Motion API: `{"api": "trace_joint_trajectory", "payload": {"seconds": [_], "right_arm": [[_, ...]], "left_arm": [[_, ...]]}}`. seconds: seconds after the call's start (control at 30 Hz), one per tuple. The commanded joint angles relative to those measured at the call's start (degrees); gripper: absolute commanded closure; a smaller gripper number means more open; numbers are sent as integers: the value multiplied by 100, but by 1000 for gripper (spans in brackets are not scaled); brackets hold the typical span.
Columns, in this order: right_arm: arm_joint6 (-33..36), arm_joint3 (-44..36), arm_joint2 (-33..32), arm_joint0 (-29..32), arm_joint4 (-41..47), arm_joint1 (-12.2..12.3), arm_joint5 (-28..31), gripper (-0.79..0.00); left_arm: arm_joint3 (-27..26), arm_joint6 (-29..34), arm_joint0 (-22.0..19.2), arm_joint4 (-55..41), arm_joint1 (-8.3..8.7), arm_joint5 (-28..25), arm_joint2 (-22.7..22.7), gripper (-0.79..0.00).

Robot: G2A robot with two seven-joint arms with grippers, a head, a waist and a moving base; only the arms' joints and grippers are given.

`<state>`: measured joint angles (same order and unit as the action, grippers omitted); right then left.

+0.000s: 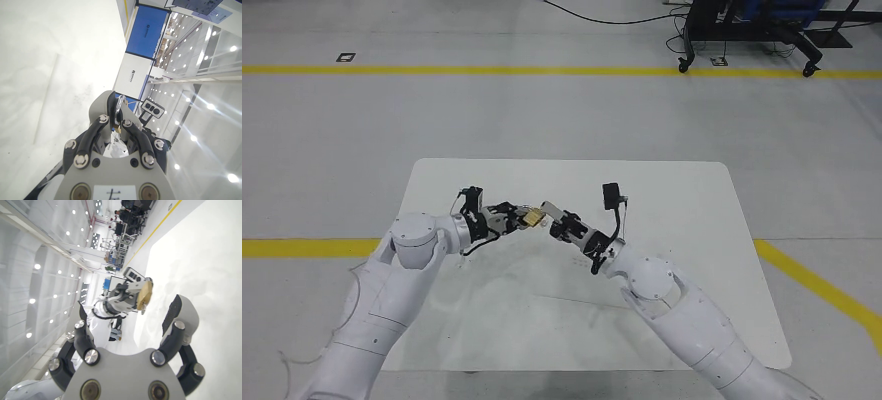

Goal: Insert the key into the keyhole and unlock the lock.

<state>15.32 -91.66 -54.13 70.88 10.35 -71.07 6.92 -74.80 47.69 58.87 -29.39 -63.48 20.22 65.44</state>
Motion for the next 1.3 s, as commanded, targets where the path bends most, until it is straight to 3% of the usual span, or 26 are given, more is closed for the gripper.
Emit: {"api": "trace_joint_trajectory", "payload": {"seconds": [0.0, 0.03, 0.1, 0.27, 0.43, 0.83, 1.07, 1.13, 1.27], "right_arm": [[62, -310, -276, 226, 39, 59, 184, -323], [118, -504, -410, 363, 66, 90, 290, -111], [300, -848, -622, 612, 134, 144, 471, 0], [954, -990, -630, 684, 331, 166, 732, 0], [1087, -760, -330, 452, 180, 96, 1077, 0], [225, -237, 18, 153, -773, -54, 651, 0], [137, -206, 21, 116, -700, -104, 660, 0], [339, -326, -67, 219, -398, -89, 837, -246], [1250, -394, -306, 397, 751, -38, 967, -379]], "left_arm": [[92, 70, -32, -155, -4, 114, 27, 0], [147, 105, -45, -281, -9, 163, 54, 0], [225, 218, -66, -493, -22, 256, 61, 0], [466, 800, -138, -1151, -66, 590, 7, 0], [739, 1364, -265, -1672, -116, 881, -108, 0], [945, 1579, -394, -1726, -121, 844, -198, 0], [945, 1572, -404, -1719, -109, 708, -180, 0], [918, 1514, -405, -1658, -101, 556, -152, 0], [819, 1394, -359, -1632, -90, 163, -60, 0]]}}
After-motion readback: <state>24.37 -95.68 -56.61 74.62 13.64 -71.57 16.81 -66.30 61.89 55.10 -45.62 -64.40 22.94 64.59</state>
